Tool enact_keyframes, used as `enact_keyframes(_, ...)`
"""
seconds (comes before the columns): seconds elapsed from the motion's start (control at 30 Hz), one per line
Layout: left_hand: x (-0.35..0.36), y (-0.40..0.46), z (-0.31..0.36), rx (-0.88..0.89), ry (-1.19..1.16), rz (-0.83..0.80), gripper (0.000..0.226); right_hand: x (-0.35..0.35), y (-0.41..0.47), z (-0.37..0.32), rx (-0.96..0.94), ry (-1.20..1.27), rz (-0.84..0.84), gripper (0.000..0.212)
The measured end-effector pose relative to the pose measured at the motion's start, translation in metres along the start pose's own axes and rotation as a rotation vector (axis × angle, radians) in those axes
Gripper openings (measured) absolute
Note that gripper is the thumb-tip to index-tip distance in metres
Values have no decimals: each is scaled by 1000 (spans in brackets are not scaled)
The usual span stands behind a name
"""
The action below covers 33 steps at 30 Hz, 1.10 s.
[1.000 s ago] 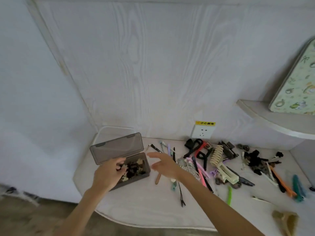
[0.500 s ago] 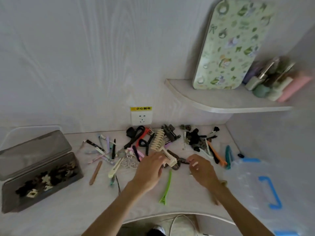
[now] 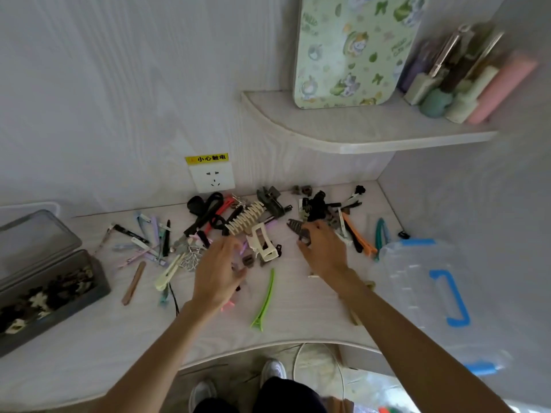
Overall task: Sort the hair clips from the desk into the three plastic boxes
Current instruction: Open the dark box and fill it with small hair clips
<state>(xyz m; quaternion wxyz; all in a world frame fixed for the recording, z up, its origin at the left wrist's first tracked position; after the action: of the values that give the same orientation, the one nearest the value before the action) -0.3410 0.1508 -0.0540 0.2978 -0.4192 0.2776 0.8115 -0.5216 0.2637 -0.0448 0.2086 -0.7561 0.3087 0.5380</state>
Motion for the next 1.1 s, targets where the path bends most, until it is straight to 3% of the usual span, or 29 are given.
enact_keyframes(0.07, 8, 2, 1, -2, 39, -87, 35, -7, 1, 1, -83, -138, 78, 36)
enact_keyframes(0.13, 14, 6, 2, -8, 83, -114, 31, -10, -6, -3, -175, -99, 123, 42)
enact_keyframes(0.23, 15, 12, 4, -2, 168, -138, 23, 2, -20, -23, -252, 74, -59, 38)
enact_keyframes(0.4, -5, 9, -10, -37, 241, -165, 24, 36, -9, -41, -131, 182, -296, 50)
enact_keyframes(0.63, -5, 8, -14, -133, 144, -328, 23, 53, -1, -59, -53, 193, -275, 69)
enact_keyframes(0.77, 3, 8, -16, -170, 89, -384, 22, 51, -4, -63, -69, 126, -254, 55)
enact_keyframes(0.9, 10, 14, -7, -123, 93, -468, 36, 41, 2, -48, -71, 126, -304, 21)
enact_keyframes(0.97, 16, 19, 0, -129, 68, -492, 38, 39, 3, -36, -55, 198, -359, 15)
enact_keyframes(1.1, 18, 25, 2, -164, -28, -426, 34, 29, -5, -9, 352, 618, -483, 16)
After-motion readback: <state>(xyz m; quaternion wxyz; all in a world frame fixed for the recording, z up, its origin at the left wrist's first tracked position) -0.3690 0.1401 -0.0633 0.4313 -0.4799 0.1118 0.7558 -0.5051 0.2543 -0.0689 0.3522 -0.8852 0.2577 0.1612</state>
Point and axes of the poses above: each hand's wrist, its own y-axis towards the middle knuckle, its own x-axis out of the palm, z = x × y, the point moved 5 cm from there along y, towards the middle knuckle, and after that the axes turned 4 degrees about z, right-handed, at the moved point
